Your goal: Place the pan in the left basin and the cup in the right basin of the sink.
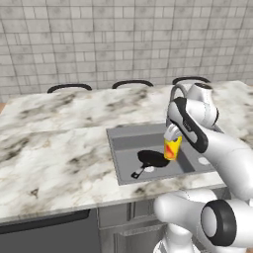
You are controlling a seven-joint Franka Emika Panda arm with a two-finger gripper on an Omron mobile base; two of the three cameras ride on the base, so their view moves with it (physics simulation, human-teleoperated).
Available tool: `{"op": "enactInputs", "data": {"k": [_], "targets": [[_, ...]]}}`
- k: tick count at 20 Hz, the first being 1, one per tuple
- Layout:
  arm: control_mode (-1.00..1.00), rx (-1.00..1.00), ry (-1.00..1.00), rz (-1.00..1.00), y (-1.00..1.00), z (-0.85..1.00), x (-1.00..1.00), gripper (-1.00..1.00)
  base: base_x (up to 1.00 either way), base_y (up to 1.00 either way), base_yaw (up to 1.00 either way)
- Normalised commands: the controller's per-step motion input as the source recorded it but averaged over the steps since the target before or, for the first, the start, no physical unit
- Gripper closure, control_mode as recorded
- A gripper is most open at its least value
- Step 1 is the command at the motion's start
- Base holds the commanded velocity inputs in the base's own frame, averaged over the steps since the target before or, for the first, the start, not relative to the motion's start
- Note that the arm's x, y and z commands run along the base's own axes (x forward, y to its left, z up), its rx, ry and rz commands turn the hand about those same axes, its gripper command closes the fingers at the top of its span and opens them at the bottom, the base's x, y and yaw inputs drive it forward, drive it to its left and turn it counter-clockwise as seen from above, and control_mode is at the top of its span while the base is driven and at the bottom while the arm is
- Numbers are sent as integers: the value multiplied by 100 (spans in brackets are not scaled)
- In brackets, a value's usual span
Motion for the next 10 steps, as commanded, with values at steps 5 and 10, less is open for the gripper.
{"op": "enactInputs", "data": {"k": [5, 10], "targets": [[100, 0, 0, 0, 0, 0, 0, 100, 0, -58, -3], [100, 0, 0, 0, 0, 0, 0, 100, 0, -62, -3]]}}
